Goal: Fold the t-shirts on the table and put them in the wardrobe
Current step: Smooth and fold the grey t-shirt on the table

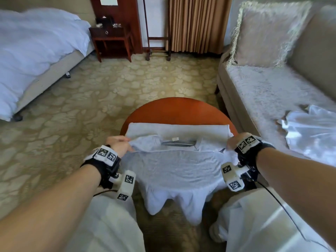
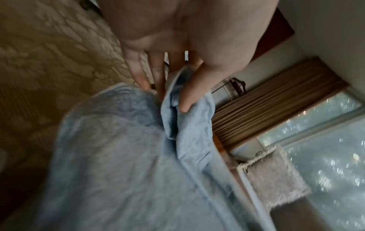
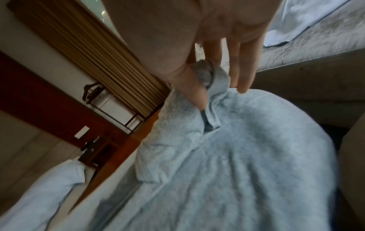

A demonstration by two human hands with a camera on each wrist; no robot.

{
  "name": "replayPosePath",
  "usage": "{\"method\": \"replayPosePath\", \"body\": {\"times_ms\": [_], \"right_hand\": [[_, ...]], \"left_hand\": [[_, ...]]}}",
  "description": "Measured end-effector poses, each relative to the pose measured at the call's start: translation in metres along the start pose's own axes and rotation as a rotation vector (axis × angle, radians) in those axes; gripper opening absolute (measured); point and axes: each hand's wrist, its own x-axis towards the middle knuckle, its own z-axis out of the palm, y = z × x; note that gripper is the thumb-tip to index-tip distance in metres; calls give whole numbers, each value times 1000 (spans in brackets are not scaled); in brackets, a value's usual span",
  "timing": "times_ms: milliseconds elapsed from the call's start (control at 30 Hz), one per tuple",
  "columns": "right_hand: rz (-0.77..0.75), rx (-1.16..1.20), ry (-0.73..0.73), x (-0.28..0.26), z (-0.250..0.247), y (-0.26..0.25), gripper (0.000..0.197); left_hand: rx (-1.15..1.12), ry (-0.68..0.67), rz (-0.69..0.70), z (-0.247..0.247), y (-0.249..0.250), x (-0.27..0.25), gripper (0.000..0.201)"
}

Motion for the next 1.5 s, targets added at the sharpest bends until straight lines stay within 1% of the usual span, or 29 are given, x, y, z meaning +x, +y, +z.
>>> {"method": "replayPosePath", "body": {"times_ms": [33,133,167,200,233,300,333,367,433,467,533,600,633,667,700,733,767,833,867,900,933,1000,1067,1133,1200,1300,1367,1433,1500], "right_hand": [[-22,-14,-9,-6,-2,4,38],[-103,17,-108,-15,0,-4,56],[-109,11,-83,-16,4,-12,56],[-117,6,-44,-19,7,-14,57],[-120,19,-25,-19,11,-18,63],[-155,120,-10,-24,20,-24,77],[-206,137,-18,-28,23,-25,77],[-251,115,-23,-30,23,-26,72],[-303,96,-44,-32,18,-24,54],[-322,114,-51,-34,14,-24,42],[-297,166,-24,-37,6,-25,24],[-188,215,93,-35,-7,-23,24],[-171,245,133,-38,-15,-21,21],[-180,267,126,-40,-23,-18,14],[-220,266,84,-42,-29,-16,9],[-273,224,9,-44,-32,-13,6],[-335,134,-100,-44,-33,-11,7],[-405,-159,-341,-48,-30,-11,10],[-408,-219,-403,-47,-26,-11,10],[-392,-178,-434,-43,-24,-11,9],[-369,-94,-424,-39,-23,-9,7],[-223,123,-297,-28,-22,-8,19],[-85,338,-158,-18,-23,-8,34],[28,443,-49,-16,-28,-9,46],[95,527,3,-4,-30,-8,44],[152,566,10,8,-31,-15,52],[152,541,31,18,-29,-22,58],[159,537,-1,26,-29,-27,53],[137,472,-72,40,-28,-27,49]], "left_hand": [[36,15,13,4,-9,1,27],[215,-24,21,11,-9,-15,31],[271,-11,18,14,-8,-14,35],[373,15,23,16,-8,-10,45],[488,38,17,19,-8,-5,52],[642,86,34,30,-1,-10,44],[678,97,57,35,2,-14,41],[695,64,101,40,5,-17,41],[655,33,196,49,11,-18,21],[615,32,223,49,11,-19,15],[509,68,257,46,12,-16,22],[344,124,304,37,21,-19,32],[243,140,328,33,26,-20,37],[168,137,342,26,30,-24,39],[150,101,359,20,33,-25,38],[187,21,368,13,35,-27,35],[277,-89,366,8,35,-27,30],[475,-345,326,2,30,-31,21],[504,-408,302,2,26,-31,15],[469,-401,298,2,24,-30,10],[388,-335,291,3,22,-30,9],[181,-113,230,5,19,-22,15],[55,51,139,5,18,-9,16],[1,151,75,5,20,6,11],[14,228,20,6,22,23,16],[74,251,-35,10,31,43,35],[90,233,-59,15,39,51,36],[107,196,-71,19,44,63,43],[118,164,-104,23,48,76,56]]}}
